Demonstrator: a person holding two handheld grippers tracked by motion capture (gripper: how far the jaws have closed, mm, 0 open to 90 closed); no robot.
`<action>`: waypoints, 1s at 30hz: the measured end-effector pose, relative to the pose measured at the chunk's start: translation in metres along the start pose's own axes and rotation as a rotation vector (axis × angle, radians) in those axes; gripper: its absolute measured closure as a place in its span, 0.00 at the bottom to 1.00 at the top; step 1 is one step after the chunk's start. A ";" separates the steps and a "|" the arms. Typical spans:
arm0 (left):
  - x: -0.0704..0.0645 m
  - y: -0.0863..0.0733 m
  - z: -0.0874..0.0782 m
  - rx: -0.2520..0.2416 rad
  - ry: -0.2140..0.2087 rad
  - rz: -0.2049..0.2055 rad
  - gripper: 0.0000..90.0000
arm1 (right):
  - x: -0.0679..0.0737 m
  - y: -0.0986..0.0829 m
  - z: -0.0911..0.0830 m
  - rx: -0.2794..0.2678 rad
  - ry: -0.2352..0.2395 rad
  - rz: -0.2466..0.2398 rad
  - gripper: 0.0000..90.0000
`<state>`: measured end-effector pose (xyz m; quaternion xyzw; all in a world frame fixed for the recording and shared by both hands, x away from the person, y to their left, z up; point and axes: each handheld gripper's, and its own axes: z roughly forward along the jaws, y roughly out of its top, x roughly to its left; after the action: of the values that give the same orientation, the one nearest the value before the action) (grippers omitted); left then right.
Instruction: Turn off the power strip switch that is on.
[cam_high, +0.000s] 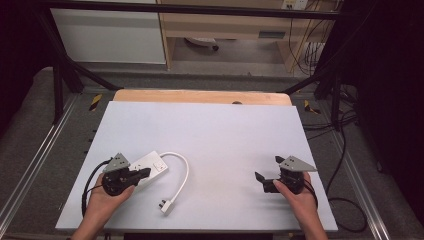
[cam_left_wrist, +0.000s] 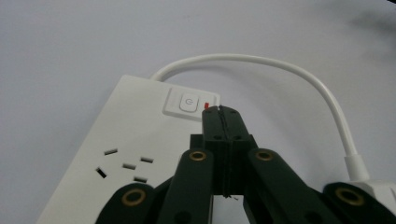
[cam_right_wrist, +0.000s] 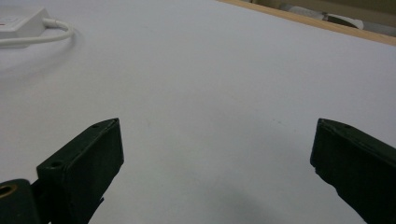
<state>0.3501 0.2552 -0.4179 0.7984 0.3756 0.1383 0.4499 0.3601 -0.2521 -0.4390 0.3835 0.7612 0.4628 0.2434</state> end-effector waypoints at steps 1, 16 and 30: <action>0.000 0.001 0.001 0.001 -0.005 -0.004 1.00 | 0.000 0.000 0.000 0.000 -0.001 0.000 0.04; -0.005 0.016 0.012 -0.037 -0.014 0.015 1.00 | 0.000 0.000 0.000 0.000 0.000 -0.002 0.04; -0.005 0.024 0.018 -0.118 0.036 -0.006 0.58 | 0.000 0.000 0.000 0.000 0.003 0.000 0.04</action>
<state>0.3681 0.2332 -0.4082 0.7668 0.3771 0.1734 0.4897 0.3605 -0.2524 -0.4391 0.3829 0.7615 0.4635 0.2424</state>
